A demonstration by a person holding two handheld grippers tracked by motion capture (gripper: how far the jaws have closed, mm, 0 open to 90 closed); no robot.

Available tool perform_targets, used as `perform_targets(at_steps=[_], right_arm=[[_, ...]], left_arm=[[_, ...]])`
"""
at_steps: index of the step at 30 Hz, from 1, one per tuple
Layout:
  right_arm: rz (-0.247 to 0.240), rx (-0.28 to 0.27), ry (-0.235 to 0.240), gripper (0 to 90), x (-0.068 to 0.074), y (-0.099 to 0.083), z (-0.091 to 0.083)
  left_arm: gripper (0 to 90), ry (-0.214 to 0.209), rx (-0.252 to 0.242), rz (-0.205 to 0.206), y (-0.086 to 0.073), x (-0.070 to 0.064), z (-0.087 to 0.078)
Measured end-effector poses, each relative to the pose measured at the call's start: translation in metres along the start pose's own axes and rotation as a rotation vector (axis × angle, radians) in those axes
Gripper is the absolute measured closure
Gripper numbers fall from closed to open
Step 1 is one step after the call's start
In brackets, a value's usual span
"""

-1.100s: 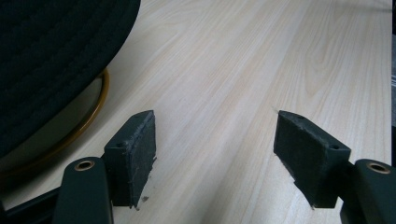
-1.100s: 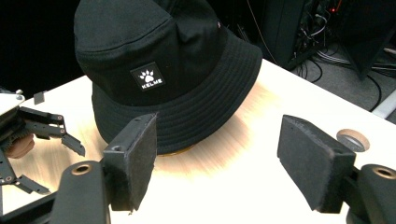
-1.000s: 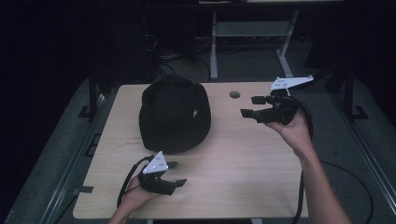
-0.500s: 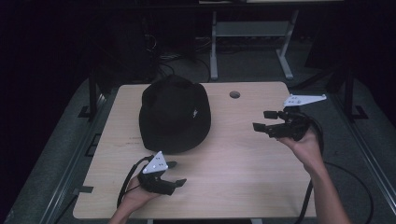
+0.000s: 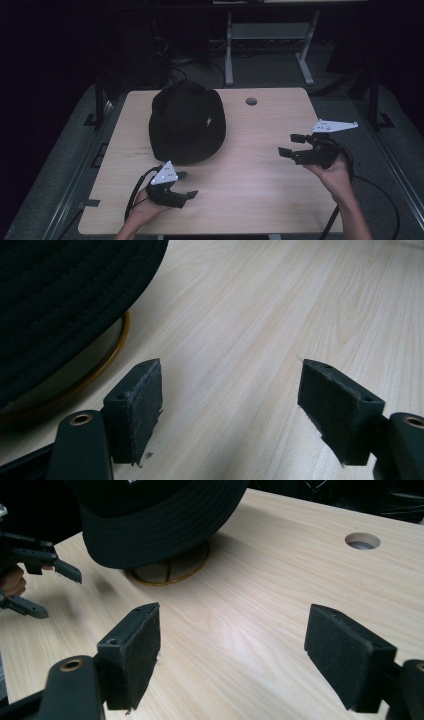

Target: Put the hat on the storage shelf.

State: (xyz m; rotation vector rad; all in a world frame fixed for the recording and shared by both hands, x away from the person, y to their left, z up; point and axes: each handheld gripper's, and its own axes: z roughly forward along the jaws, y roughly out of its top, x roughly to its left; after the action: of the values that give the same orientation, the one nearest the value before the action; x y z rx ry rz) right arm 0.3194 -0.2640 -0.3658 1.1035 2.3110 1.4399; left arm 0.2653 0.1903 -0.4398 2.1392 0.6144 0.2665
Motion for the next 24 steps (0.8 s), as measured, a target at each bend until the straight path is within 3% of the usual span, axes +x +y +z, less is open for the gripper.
perform_targets(at_steps=[15, 24], right_arm=[[0.018, -0.008, -0.033, 20.2, 0.000, -0.033, -0.015], [0.034, -0.029, -0.057, 20.1, 0.003, -0.063, -0.022]], left_arm=[[23.6, 0.002, 0.003, -0.024, -0.002, 0.002, -0.002], [23.4, 0.008, 0.003, -0.028, -0.003, 0.003, -0.004]])
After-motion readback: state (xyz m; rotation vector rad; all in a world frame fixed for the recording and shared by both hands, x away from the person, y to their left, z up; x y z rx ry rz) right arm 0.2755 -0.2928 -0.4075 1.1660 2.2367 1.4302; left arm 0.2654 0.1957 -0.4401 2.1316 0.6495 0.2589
